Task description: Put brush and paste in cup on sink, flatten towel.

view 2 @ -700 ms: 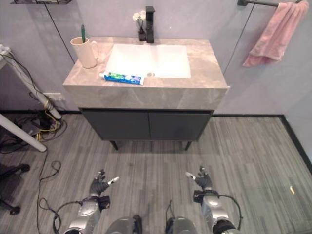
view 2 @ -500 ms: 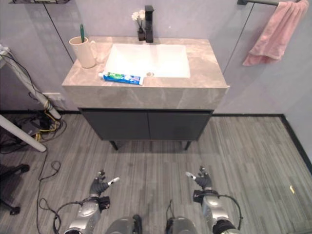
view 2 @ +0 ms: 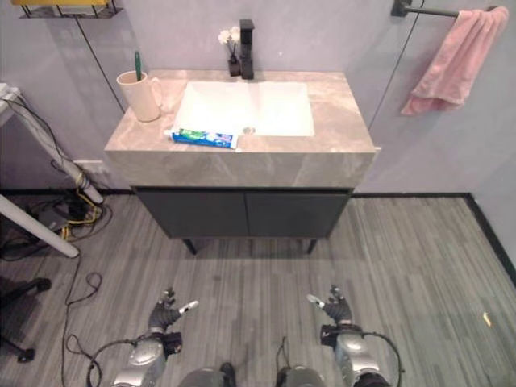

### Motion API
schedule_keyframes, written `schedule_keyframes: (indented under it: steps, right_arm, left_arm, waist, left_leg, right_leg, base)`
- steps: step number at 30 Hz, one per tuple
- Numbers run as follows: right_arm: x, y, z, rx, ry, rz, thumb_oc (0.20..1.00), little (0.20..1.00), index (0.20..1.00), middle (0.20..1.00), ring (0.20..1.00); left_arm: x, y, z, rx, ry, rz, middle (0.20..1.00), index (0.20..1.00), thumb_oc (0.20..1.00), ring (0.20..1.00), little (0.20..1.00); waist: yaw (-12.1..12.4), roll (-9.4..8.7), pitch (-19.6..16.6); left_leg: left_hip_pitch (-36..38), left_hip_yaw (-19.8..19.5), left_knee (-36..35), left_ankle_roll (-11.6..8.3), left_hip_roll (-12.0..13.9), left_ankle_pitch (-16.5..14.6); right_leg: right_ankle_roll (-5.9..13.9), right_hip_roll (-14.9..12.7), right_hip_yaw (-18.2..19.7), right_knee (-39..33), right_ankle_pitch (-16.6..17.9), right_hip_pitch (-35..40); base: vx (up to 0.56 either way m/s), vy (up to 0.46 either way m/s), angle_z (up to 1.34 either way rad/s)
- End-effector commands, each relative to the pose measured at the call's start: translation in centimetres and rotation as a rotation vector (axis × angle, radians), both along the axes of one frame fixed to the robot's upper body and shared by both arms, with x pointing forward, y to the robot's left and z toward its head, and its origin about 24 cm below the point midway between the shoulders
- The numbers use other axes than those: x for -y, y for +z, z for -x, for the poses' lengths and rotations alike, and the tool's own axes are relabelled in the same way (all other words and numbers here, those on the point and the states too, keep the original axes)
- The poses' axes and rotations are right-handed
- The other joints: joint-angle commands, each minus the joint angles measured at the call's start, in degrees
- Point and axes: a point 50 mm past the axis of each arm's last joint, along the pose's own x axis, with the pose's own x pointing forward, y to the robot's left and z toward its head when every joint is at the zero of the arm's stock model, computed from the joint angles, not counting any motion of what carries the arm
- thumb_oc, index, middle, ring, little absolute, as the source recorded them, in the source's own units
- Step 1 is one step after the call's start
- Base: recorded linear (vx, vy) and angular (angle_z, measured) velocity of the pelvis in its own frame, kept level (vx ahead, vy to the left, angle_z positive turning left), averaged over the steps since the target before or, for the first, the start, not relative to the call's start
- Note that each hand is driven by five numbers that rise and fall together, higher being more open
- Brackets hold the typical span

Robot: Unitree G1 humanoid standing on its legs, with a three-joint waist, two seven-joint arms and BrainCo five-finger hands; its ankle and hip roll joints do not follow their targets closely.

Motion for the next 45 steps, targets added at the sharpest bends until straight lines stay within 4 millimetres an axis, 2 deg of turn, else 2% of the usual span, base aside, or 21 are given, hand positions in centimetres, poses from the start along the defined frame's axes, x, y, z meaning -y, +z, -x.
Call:
schedule_keyframes:
  steps: [1,8,11,14,16,17,19,20,22,24,27,29,31,32,33,35,36,38,40,42,45]
  right_arm:
    - [0.8,0.4,-0.7,0.026,0.019,0.06,1.0,1.0,1.0,1.0,1.0]
    - [1.4,0.5,-0.4,0.023,0.025,0.083,1.0,1.0,1.0,1.0,1.0]
    - [1.6,0.8,-0.6,0.039,0.026,0.094,1.0,1.0,1.0,1.0,1.0]
    - [2.0,0.9,-0.6,0.041,0.014,0.097,1.0,1.0,1.0,1.0,1.0]
    - [2.3,0.8,-0.4,0.033,0.012,0.105,1.0,1.0,1.0,1.0,1.0]
    - [2.4,0.8,-0.3,0.029,0.004,0.109,1.0,1.0,1.0,1.0,1.0]
    - [2.6,0.8,-0.3,0.031,-0.004,0.113,1.0,1.0,1.0,1.0,1.0]
    - [2.6,0.8,-0.3,0.029,-0.007,0.119,1.0,1.0,1.0,1.0,1.0]
    - [2.4,0.6,-0.1,0.02,0.006,0.129,1.0,1.0,1.0,1.0,1.0]
    - [2.2,0.5,-0.2,0.014,0.021,0.139,1.0,1.0,1.0,1.0,1.0]
    - [1.6,0.4,-0.3,0.01,0.046,0.134,1.0,1.0,1.0,1.0,1.0]
    - [1.0,0.2,-0.2,0.004,0.059,0.123,1.0,1.0,1.0,1.0,1.0]
    - [0.0,0.1,-0.4,0.0,0.072,0.097,1.0,1.0,1.0,1.0,1.0]
    - [-0.3,0.1,-0.5,0.0,0.081,0.089,1.0,1.0,1.0,1.0,1.0]
    - [-0.3,0.1,-0.5,0.0,0.081,0.089,1.0,1.0,1.0,1.0,1.0]
    - [-0.7,0.0,-0.5,-0.004,0.096,0.086,1.0,1.0,1.0,1.0,1.0]
    - [-1.0,0.1,-0.6,0.001,0.105,0.078,1.0,1.0,1.0,1.0,1.0]
    - [-1.2,0.2,-0.9,0.007,0.114,0.075,1.0,1.0,1.0,1.0,1.0]
    - [-1.3,0.5,-1.2,0.021,0.11,0.07,1.0,1.0,1.0,1.0,1.0]
    - [-1.2,0.4,-1.0,0.01,0.104,0.066,1.0,1.0,1.0,1.0,1.0]
    - [-1.2,0.1,-0.6,-0.002,0.096,0.054,1.0,1.0,1.0,1.0,1.0]
  left_arm:
    - [1.3,0.8,-1.0,0.064,-0.083,-0.023,1.0,1.0,1.0,1.0,1.0]
    - [1.5,0.9,-1.1,0.065,-0.116,-0.037,1.0,1.0,1.0,1.0,1.0]
    - [1.4,1.4,-1.8,0.093,-0.115,-0.044,1.0,1.0,1.0,1.0,1.0]
    - [1.4,1.8,-2.3,0.114,-0.112,-0.039,1.0,1.0,1.0,1.0,1.0]
    - [1.5,1.9,-2.4,0.119,-0.11,-0.032,1.0,1.0,1.0,1.0,1.0]
    - [1.6,1.9,-2.5,0.12,-0.11,-0.029,1.0,1.0,1.0,1.0,1.0]
    - [1.7,1.9,-2.7,0.118,-0.106,-0.033,1.0,1.0,1.0,1.0,1.0]
    - [1.7,1.9,-2.8,0.118,-0.103,-0.035,1.0,1.0,1.0,1.0,1.0]
    - [1.8,1.7,-2.7,0.11,-0.096,-0.043,1.0,1.0,1.0,1.0,1.0]
    - [1.5,1.8,-2.7,0.113,-0.083,-0.047,1.0,1.0,1.0,1.0,1.0]
    - [0.8,1.6,-2.1,0.102,-0.055,-0.054,1.0,1.0,1.0,1.0,1.0]
    - [0.4,1.4,-1.5,0.093,-0.041,-0.054,1.0,1.0,1.0,1.0,1.0]
    - [-0.3,1.5,-1.4,0.093,-0.029,-0.071,1.0,1.0,1.0,1.0,1.0]
    - [-0.5,1.6,-1.5,0.092,-0.034,-0.078,1.0,1.0,1.0,1.0,1.0]
    - [-0.5,1.6,-1.5,0.092,-0.034,-0.078,1.0,1.0,1.0,1.0,1.0]
    - [-0.8,1.8,-1.5,0.097,-0.035,-0.089,1.0,1.0,1.0,1.0,1.0]
    - [-0.9,1.9,-1.5,0.098,-0.034,-0.096,1.0,1.0,1.0,1.0,1.0]
    - [-1.1,2.0,-1.7,0.102,-0.041,-0.107,1.0,1.0,1.0,1.0,1.0]
    - [-1.0,2.4,-2.1,0.119,-0.058,-0.119,1.0,1.0,1.0,1.0,1.0]
    - [-1.1,2.4,-2.2,0.11,-0.066,-0.132,1.0,1.0,1.0,1.0,1.0]
    - [-1.2,2.4,-2.1,0.109,-0.063,-0.129,1.0,1.0,1.0,1.0,1.0]
  waist:
    - [0.19,0.96,-0.48]
    - [-0.19,1.2,-0.42]
    - [-0.3,0.57,0.34]
    - [-0.12,-0.17,1.93]
    - [-0.22,-0.28,2.27]
    - [-0.33,-0.14,2.42]
    - [-0.35,-0.25,2.53]
    - [-0.15,0.08,2.3]
    - [0.66,1.48,1.8]
    - [1.37,1.71,1.74]
    - [2.85,1.96,1.1]
    - [3.86,1.99,0.0]
    - [4.63,0.88,-0.94]
    - [4.78,0.11,-1.1]
    - [4.89,0.25,-1.26]
    - [5.11,-0.49,-1.75]
    - [5.09,-1.01,-2.02]
    - [4.51,-0.8,-1.44]
    - [3.83,0.05,-0.36]
    - [3.16,1.07,0.32]
    - [2.09,0.82,0.83]
  left_leg:
    - [5.97,1.95,-8.64,-4.41,3.79,5.51]
    - [6.5,1.79,-11.69,-4.88,3.95,7.24]
    - [3.83,1.68,-7.36,-5.92,5.11,7.13]
    - [-0.59,0.68,2.64,-8.17,6.18,10.39]
    - [-2.02,1.2,4.12,-8.9,7.08,12.62]
    - [-2.84,2.31,2.61,-8.67,7.46,13.17]
    - [-4.68,3.81,-0.59,-7.6,6.79,11.79]
    - [-5.62,4.59,-4.34,-7.08,6.06,12.9]
    - [-7.39,5.86,-13.45,-6.9,6.2,18.74]
    - [-8.76,7.21,-18.85,-6.92,6.92,20.69]
    - [-9.65,5.96,-19.57,-7.33,7.39,22.26]
    - [-8.65,4.42,-19.57,-6.75,7.19,23.09]
    - [-7.78,4.56,-18.1,-4.89,5.94,21.99]
    - [-7.79,4.83,-16.25,-4.0,4.86,20.78]
    - [-8.04,4.85,-16.13,-4.02,5.07,20.76]
    - [-7.32,5.3,-14.49,-2.43,3.3,18.49]
    - [-6.71,5.77,-13.85,-1.22,2.01,16.93]
    - [-3.98,6.0,-14.22,0.31,0.53,14.9]
    - [-0.29,6.11,-15.18,1.85,-0.38,13.19]
    - [2.45,6.27,-15.43,2.95,-0.6,11.35]
    - [6.32,6.11,-16.86,3.17,-2.19,10.15]
  right_leg:
    - [7.2,-4.42,-0.36,-7.58,9.12,1.48]
    - [6.8,-2.94,-0.01,-10.29,9.65,1.51]
    - [5.89,-1.72,0.73,-11.88,9.41,1.68]
    - [4.53,-0.95,0.83,-13.25,9.06,3.61]
    - [4.19,-0.73,0.22,-13.74,8.49,4.69]
    - [4.19,-0.76,-0.27,-14.02,8.22,5.1]
    - [4.36,-0.82,-0.4,-14.5,7.92,5.76]
    - [4.6,-0.26,-0.24,-14.92,7.68,6.16]
    - [4.92,1.96,0.57,-15.63,7.0,7.62]
    - [5.3,2.85,1.54,-15.94,6.06,9.39]
    - [5.32,4.23,3.79,-16.37,4.59,12.16]
    - [5.42,4.3,5.28,-15.99,3.06,13.84]
    - [6.18,2.75,6.54,-13.36,1.73,14.65]
    - [6.97,1.48,6.82,-11.15,2.25,14.38]
    - [6.92,1.65,6.92,-11.22,2.4,14.16]
    - [8.81,-0.32,7.37,-5.13,5.64,11.98]
    - [10.66,-1.77,7.82,0.12,10.64,10.27]
    - [12.43,-3.78,7.99,9.6,17.82,6.25]
    - [12.94,-6.06,5.88,17.07,22.36,3.45]
    - [13.07,-7.45,3.67,22.09,24.51,0.85]
    - [12.38,-9.94,0.89,18.04,22.15,-1.51]
  base:
    - [0.03,-0.035,-0.01]
    - [0.0,-0.046,0.0]
    - [-0.01,-0.122,0.02]
    - [0.0,-0.12,-0.02]
    - [0.07,-0.063,0.01]
    - [0.09,-0.016,0.05]
    - [0.12,0.017,0.31]
    - [0.26,0.07,0.31]
    - [0.33,0.091,0.06]
    - [0.31,0.07,-0.02]
    - [0.41,0.107,-0.23]
    - [0.44,0.184,-0.81]
    - [0.4,0.236,-0.82]
    - [0.21,0.151,-0.31]
    - [0.19,0.156,-0.09]
    - [0.2,0.217,-0.04]
    - [0.23,0.277,-0.14]
    - [0.22,0.293,-0.09]
    - [0.23,0.319,0.08]
    - [0.2,0.236,0.1]
    - [0.29,0.16,0.06]
